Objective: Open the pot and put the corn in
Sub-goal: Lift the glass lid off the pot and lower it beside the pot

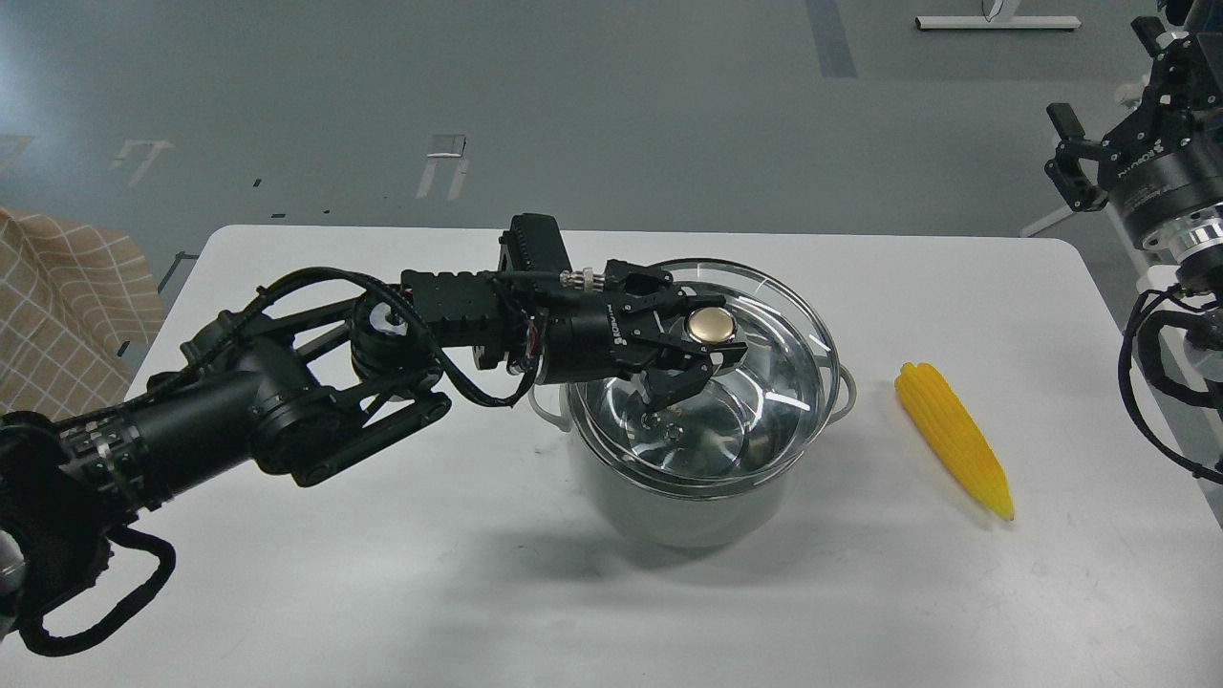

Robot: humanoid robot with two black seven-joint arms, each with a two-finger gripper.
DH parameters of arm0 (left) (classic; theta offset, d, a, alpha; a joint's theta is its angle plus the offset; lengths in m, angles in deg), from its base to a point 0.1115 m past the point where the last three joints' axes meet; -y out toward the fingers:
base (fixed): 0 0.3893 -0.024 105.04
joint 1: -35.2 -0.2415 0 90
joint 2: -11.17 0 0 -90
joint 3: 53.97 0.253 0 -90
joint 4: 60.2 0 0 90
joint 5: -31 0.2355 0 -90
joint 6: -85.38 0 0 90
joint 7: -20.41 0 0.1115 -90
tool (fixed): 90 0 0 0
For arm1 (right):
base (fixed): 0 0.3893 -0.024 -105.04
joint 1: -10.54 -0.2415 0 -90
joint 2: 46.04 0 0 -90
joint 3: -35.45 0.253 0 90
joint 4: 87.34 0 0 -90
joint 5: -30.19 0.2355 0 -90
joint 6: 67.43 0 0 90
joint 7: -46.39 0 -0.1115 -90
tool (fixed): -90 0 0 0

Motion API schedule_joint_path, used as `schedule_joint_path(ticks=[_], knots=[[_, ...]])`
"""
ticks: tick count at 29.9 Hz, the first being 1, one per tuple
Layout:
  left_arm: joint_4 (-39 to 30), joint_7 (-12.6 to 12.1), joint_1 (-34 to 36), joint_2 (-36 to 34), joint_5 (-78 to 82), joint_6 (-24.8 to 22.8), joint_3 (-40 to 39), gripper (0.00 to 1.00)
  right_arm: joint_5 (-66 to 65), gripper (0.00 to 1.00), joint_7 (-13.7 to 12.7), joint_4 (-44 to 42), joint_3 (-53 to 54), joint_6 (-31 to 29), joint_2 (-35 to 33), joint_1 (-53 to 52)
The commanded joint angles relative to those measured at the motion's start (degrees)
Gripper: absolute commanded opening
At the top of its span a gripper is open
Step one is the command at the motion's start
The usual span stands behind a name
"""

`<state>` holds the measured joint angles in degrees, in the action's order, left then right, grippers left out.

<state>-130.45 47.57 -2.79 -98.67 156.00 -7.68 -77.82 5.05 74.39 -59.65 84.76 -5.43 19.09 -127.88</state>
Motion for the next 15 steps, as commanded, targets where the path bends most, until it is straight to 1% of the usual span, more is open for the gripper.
schedule_joint_path(ticks=[1,3,4,6,7,8,10,11,12,14,15], knots=[[-0.15,0.08,3.35,-3.17,0.00,-0.10,0.03,0.11,0.00,1.00,0.00,-0.01,0.00,0.00,0.00,0.09],[-0.68,0.34,4.59,-6.08,0.00,-0.01,0.03,0.11,0.00,1.00,0.00,-0.01,0.00,0.00,0.00,0.09],[-1.29,0.83,4.68,-8.70,0.00,0.07,0.03,0.11,0.00,1.00,0.00,-0.01,0.00,0.00,-0.09,0.09],[-2.34,0.83,4.68,-12.14,0.00,0.16,-0.06,0.12,0.00,1.00,0.00,-0.01,0.00,0.00,0.00,0.09],[-3.57,0.83,4.42,-15.90,0.00,0.25,0.03,0.12,0.00,1.00,0.00,-0.01,0.00,0.00,0.00,0.09],[-3.93,0.83,3.98,-17.94,0.00,0.34,0.12,0.12,0.00,1.00,0.00,-0.01,0.00,0.00,0.00,0.09],[-4.19,0.83,2.49,-25.39,-0.98,3.05,0.99,0.12,0.00,1.00,0.00,-0.01,0.00,0.00,-0.09,0.09],[-4.11,0.83,1.70,-26.99,-1.51,4.19,1.08,0.12,0.00,1.00,0.00,-0.01,0.00,0.00,-0.09,0.09],[-3.85,0.83,-0.48,-29.53,-2.47,6.38,1.09,0.12,0.00,1.00,0.00,-0.01,0.00,0.00,-0.09,0.09],[-3.76,0.83,-2.78,-31.66,-4.06,8.41,0.91,0.12,0.00,1.00,0.00,-0.01,0.00,0.00,0.00,0.17],[-3.67,0.83,-5.14,-33.32,-6.50,10.08,0.74,0.12,0.00,1.00,0.00,-0.01,0.00,0.00,0.00,0.17]])
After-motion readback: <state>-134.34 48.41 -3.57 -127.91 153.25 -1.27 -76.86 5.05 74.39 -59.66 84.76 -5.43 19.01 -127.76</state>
